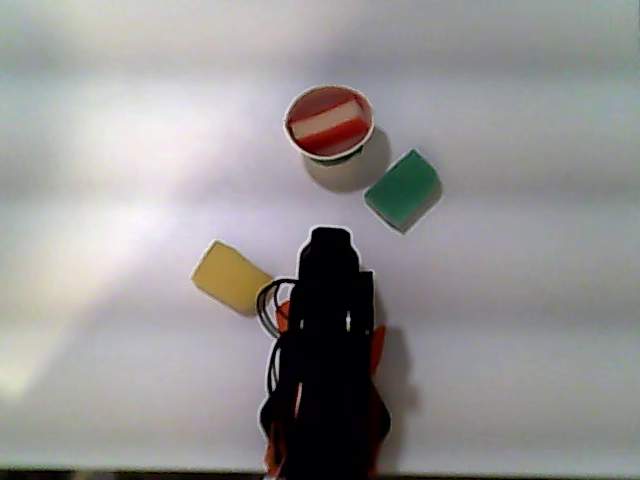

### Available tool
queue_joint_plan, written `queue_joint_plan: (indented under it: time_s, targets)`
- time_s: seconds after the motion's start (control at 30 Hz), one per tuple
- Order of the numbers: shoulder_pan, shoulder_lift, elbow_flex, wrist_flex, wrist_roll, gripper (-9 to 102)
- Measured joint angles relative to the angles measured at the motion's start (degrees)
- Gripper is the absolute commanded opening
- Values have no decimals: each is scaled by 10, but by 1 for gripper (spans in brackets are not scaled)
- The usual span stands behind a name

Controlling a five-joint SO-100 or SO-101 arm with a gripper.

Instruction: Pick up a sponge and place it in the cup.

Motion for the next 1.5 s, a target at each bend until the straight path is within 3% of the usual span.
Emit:
queue_joint_plan:
  time_s: [0.2, 1.5]
  targets:
    - [7, 0, 0, 13, 93, 1]
    - [-3, 1, 0, 13, 95, 4]
